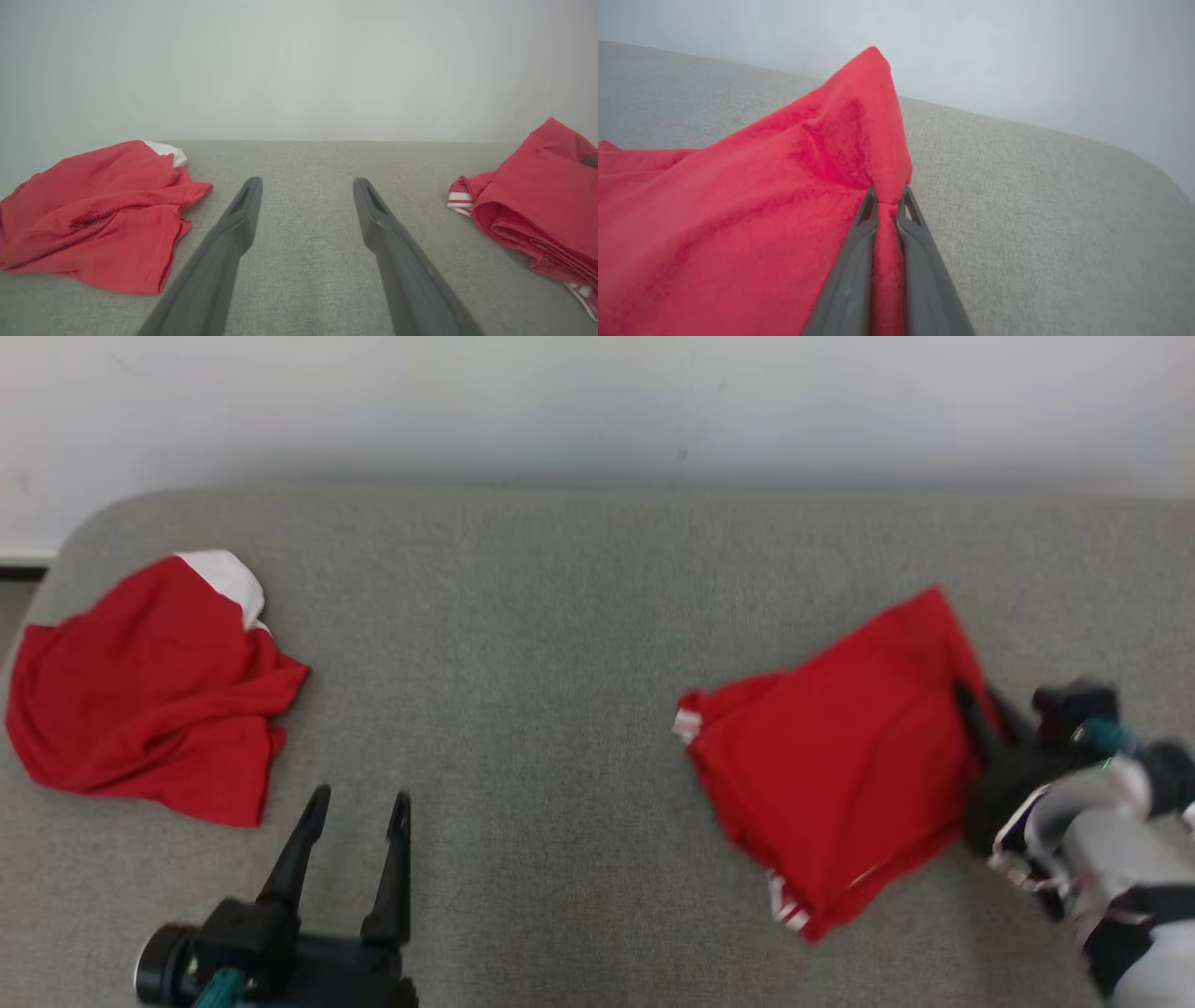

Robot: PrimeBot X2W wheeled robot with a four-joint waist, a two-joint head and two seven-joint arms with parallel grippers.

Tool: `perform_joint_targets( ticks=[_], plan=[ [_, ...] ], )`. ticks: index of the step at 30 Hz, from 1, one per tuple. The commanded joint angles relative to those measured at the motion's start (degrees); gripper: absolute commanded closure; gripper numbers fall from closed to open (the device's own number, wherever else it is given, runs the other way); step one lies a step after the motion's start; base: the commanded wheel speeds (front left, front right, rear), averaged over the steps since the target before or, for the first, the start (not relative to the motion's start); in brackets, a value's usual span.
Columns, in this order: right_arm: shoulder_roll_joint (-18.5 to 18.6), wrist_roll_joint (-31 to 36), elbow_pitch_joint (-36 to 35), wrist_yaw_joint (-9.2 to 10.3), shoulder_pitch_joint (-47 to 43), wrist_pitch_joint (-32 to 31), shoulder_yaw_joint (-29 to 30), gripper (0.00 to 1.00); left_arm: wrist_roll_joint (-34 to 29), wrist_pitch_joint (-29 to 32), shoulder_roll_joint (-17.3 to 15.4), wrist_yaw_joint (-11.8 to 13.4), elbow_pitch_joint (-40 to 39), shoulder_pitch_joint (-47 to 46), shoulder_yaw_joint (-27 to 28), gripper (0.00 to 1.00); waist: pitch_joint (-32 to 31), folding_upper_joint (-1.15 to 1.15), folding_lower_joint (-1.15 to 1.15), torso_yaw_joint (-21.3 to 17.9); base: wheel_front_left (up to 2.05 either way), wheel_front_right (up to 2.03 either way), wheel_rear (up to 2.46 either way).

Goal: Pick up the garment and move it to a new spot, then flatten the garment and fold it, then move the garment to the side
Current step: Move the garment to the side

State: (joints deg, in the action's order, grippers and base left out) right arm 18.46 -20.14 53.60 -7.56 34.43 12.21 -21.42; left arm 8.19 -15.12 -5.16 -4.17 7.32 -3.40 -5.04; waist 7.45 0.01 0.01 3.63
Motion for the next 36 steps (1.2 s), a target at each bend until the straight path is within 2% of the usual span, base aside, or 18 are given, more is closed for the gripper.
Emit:
perform_joint_targets(
  ticks=[1,6,8,11,12,19,25,36],
  plan=[
    [2.61,-0.63,-0.89,0.11,3.89,-0.28,-0.81,1.0,-0.9,0.0,0.35,-0.32,-1.24,-2.59,-0.5,0.0,8.27,-0.01,-0.01,-2.33,0.0,0.0,0.0],
    [10.37,-1.89,-3.3,0.11,12.56,-0.8,-2.93,1.0,-2.51,0.0,0.42,-0.77,-4.68,-7.34,-0.76,0.0,17.16,-0.01,-0.01,-6.05,0.0,0.0,0.0],
    [14.98,-2.54,-4.4,0.11,16.21,-0.81,-3.75,1.0,-3.59,-0.01,-0.04,-0.78,-6.43,-9.51,-0.55,0.0,21.17,-0.01,-0.01,-8.35,0.0,0.0,0.0],
    [18.4,-3.73,-5.74,0.11,19.73,-1.37,-4.61,1.0,-4.44,-0.01,-0.91,-0.63,-8.06,-10.63,0.18,0.0,24.13,-0.01,-0.01,-11.07,0.0,0.0,0.0],
    [18.4,-3.73,-5.74,0.11,19.73,-1.37,-4.61,1.0,-4.44,-0.01,-0.91,-0.63,-8.06,-10.63,0.18,0.0,24.13,-0.01,-0.01,-11.07,0.0,0.0,0.0],
    [25.6,-5.88,-6.99,0.11,26.3,-2.53,-6.73,1.0,-5.68,0.0,-2.58,-0.8,-10.7,-11.6,0.5,0.0,27.31,-0.01,-0.01,-14.99,0.0,0.0,0.0],
    [28.12,-7.1,-5.66,0.11,30.41,-3.92,-9.41,1.0,-6.2,0.0,-2.98,-0.87,-12.26,-11.2,-0.04,0.0,27.74,-0.01,-0.01,-15.54,0.0,0.0,0.0],
    [28.66,-5.49,1.45,0.11,37.84,-4.33,-13.6,1.0,-6.38,0.03,-3.34,-0.55,-13.69,-10.88,-0.62,0.0,29.14,-0.01,-0.01,-14.52,0.0,0.0,0.0]
  ],
)
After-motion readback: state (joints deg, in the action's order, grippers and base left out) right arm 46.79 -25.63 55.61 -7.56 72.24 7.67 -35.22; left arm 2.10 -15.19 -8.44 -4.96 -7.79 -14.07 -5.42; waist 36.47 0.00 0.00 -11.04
